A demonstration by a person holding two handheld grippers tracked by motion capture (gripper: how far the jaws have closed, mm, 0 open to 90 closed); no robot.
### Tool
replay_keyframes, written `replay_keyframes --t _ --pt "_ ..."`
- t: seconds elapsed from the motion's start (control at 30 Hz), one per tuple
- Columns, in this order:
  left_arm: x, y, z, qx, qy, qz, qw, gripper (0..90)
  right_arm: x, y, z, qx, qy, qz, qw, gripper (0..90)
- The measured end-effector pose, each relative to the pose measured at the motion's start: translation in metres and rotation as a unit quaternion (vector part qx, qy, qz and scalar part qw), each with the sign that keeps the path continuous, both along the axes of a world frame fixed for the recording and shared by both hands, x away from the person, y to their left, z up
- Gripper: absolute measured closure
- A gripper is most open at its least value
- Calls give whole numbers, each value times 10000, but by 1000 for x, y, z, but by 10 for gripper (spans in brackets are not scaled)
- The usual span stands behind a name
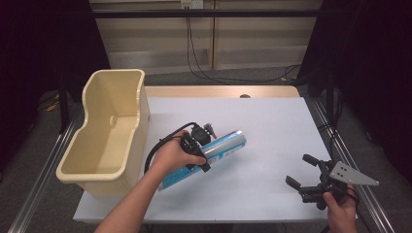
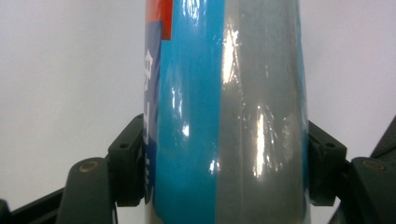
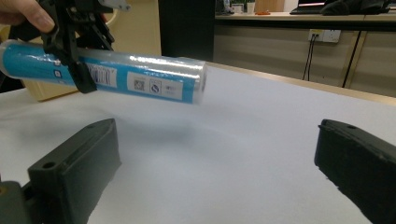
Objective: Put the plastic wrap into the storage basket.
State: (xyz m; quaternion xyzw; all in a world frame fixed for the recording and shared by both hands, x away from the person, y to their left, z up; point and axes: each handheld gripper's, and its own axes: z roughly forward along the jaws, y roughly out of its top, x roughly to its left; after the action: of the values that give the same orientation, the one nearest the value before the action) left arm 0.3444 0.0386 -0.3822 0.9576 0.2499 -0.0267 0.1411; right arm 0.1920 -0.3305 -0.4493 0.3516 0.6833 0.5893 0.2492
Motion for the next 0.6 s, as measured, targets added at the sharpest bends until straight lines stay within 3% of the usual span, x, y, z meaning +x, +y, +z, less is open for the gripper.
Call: replay_keyframes --t 0.3,0.6 --pt "2 16 44 -113 -99 450 9989 319 -1 -1 0 17 -16 -25 10000 0" --pt "3 31 73 -304 -127 695 9970 319 -1 -1 1 30 -20 -23 10000 1"
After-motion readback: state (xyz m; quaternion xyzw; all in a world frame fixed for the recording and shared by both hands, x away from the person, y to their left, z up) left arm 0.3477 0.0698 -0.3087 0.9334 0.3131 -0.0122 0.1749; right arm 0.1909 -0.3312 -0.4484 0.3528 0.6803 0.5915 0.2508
